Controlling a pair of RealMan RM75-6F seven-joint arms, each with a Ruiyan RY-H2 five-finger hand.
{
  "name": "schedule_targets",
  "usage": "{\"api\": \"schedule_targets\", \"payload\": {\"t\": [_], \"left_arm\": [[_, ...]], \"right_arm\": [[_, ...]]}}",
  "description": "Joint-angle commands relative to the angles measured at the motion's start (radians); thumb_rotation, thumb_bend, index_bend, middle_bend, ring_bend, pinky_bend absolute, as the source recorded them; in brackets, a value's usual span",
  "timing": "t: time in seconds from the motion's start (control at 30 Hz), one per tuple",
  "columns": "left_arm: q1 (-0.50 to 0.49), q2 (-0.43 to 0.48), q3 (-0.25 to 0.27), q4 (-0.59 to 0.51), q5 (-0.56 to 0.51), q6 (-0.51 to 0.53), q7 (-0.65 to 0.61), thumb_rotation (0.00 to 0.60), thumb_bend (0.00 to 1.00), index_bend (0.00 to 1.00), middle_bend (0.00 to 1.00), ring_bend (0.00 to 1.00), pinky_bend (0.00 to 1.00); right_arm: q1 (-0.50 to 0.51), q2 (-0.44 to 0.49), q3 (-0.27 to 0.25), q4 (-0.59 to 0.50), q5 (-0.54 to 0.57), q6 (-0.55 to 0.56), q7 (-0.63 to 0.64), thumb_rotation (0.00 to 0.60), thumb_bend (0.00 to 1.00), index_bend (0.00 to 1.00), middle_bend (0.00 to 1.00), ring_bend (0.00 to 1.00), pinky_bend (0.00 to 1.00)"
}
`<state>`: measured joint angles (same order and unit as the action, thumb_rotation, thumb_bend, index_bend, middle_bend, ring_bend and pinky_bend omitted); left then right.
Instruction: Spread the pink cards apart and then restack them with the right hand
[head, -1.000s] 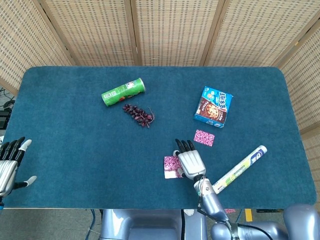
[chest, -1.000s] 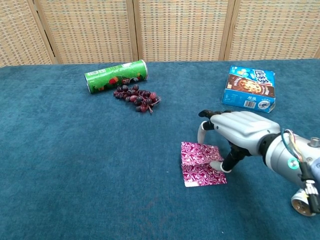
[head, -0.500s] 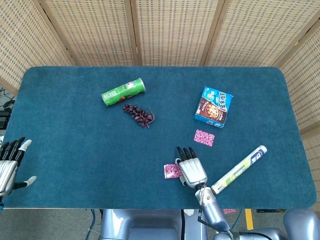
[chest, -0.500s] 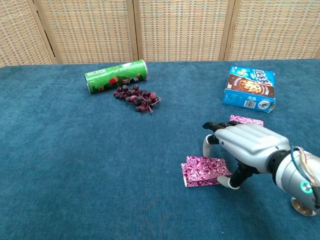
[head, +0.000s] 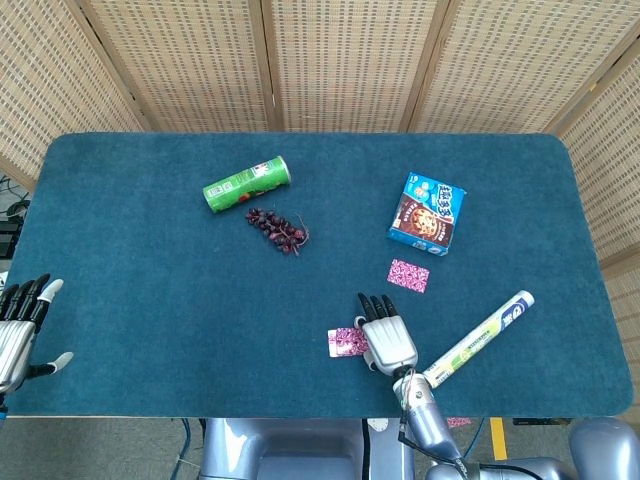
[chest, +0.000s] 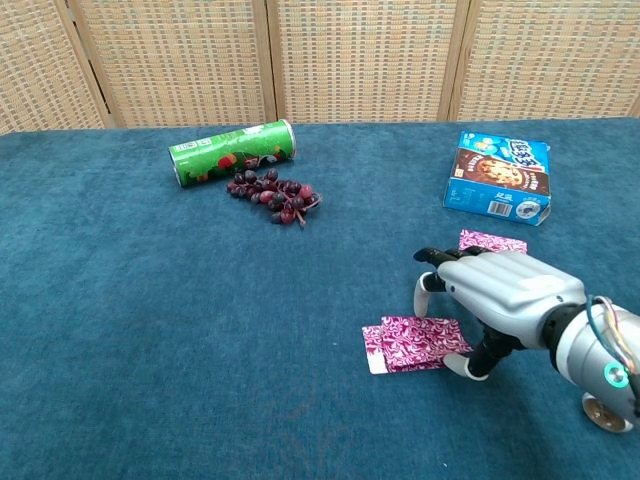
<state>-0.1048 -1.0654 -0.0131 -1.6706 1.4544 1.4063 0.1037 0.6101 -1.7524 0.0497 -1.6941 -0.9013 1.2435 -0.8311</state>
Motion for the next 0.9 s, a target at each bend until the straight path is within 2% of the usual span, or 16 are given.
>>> {"api": "schedule_targets", "payload": {"t": [0.03,0.13,0.3,0.53,0.9], "left_arm": [[0.000,0.000,0.000,0.000,0.000,0.000,0.000,0.600,0.05,0.00,0.00,0.00,0.00],[0.000,0.000,0.000,-0.001,0.000,0.001,0.000,0.600,0.05,0.00,0.00,0.00,0.00],[0.000,0.000,0.000,0.000,0.000,0.000,0.000,0.600,0.05,0.00,0.00,0.00,0.00],[0.000,0.000,0.000,0.000,0.001,0.001,-0.001,0.600,0.05,0.00,0.00,0.00,0.00],[0.000,0.001,0.000,-0.001,0.001,0.000,-0.002,0.600,0.05,0.00,0.00,0.00,0.00]], "right_arm": [[-0.001,0.000,0.001,0.000,0.001,-0.001,-0.002,0.600,0.37,0.55,0.00,0.00,0.00],[-0.001,-0.002,0.003,0.001,0.008,-0.005,-0.007,0.600,0.36,0.53,0.00,0.00,0.00],[-0.003,0.000,0.003,-0.004,0.010,-0.006,-0.011,0.600,0.36,0.43,0.00,0.00,0.00],[-0.005,0.000,0.008,-0.005,0.014,-0.008,-0.014,0.600,0.34,0.40,0.00,0.00,0.00],[-0.007,0.003,0.010,-0.010,0.012,-0.010,-0.016,0.600,0.31,0.30,0.00,0.00,0.00]]}}
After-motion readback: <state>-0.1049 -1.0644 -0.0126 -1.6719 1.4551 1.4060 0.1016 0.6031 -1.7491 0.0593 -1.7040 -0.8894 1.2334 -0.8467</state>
